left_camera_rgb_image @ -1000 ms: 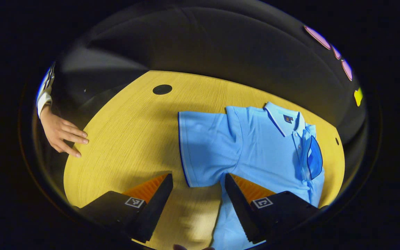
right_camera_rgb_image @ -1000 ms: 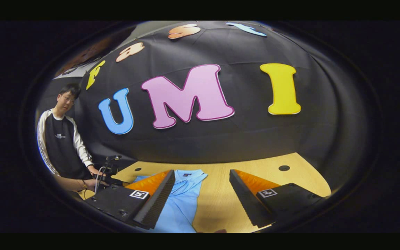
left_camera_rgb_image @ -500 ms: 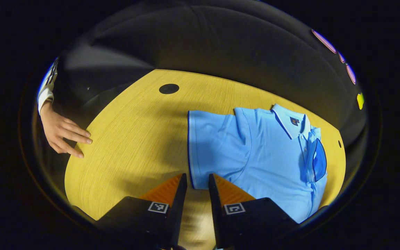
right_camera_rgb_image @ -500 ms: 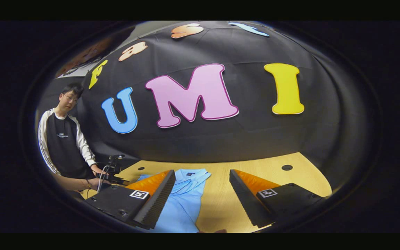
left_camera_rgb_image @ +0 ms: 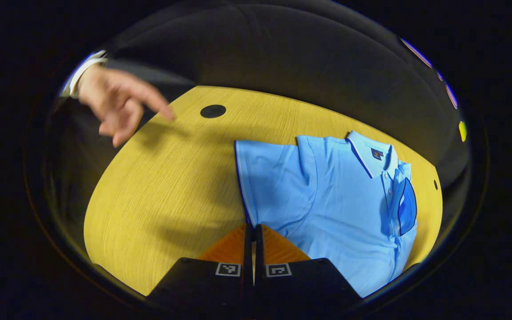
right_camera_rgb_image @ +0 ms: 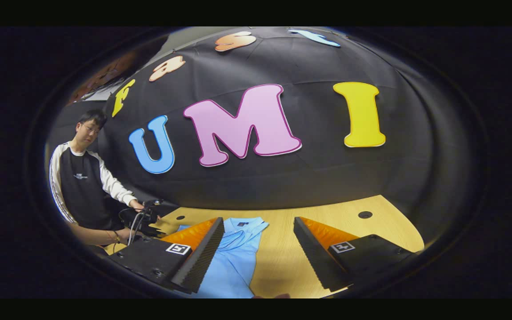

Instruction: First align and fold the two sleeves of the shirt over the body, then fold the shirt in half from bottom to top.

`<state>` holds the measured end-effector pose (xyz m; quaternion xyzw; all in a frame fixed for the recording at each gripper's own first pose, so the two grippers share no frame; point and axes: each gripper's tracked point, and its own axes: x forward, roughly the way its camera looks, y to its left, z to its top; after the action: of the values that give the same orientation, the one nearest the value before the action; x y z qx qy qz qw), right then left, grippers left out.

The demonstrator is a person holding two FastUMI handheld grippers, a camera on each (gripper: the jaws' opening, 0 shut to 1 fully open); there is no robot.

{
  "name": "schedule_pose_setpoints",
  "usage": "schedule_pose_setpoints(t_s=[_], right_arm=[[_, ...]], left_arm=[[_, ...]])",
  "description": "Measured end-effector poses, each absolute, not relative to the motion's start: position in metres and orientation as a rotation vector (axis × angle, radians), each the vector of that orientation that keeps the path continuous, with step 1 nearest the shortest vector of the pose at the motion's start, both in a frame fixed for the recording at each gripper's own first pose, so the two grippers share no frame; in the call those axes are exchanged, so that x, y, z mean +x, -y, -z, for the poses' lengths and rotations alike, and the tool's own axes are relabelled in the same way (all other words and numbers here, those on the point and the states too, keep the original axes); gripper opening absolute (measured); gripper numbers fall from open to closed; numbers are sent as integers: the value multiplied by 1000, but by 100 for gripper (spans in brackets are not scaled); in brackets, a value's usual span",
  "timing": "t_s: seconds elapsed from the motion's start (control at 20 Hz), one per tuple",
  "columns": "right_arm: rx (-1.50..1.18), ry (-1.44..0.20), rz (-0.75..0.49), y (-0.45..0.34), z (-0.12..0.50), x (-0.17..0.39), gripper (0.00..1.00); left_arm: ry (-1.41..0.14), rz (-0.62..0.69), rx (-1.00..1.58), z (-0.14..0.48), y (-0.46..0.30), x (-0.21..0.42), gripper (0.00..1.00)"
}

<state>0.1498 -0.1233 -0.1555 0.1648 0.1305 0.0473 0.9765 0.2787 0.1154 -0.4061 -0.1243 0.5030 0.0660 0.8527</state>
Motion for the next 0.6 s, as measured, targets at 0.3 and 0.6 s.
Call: schedule_pose_setpoints(t_s=[0.3, 0.6], right_arm=[[349, -277, -102, 126, 160, 146, 98], [346, -283, -108, 132, 164, 141, 98]], left_arm=[[-1049, -61, -219, 394, -92, 282, 6], [-980, 7, -146, 359, -61, 299, 6]])
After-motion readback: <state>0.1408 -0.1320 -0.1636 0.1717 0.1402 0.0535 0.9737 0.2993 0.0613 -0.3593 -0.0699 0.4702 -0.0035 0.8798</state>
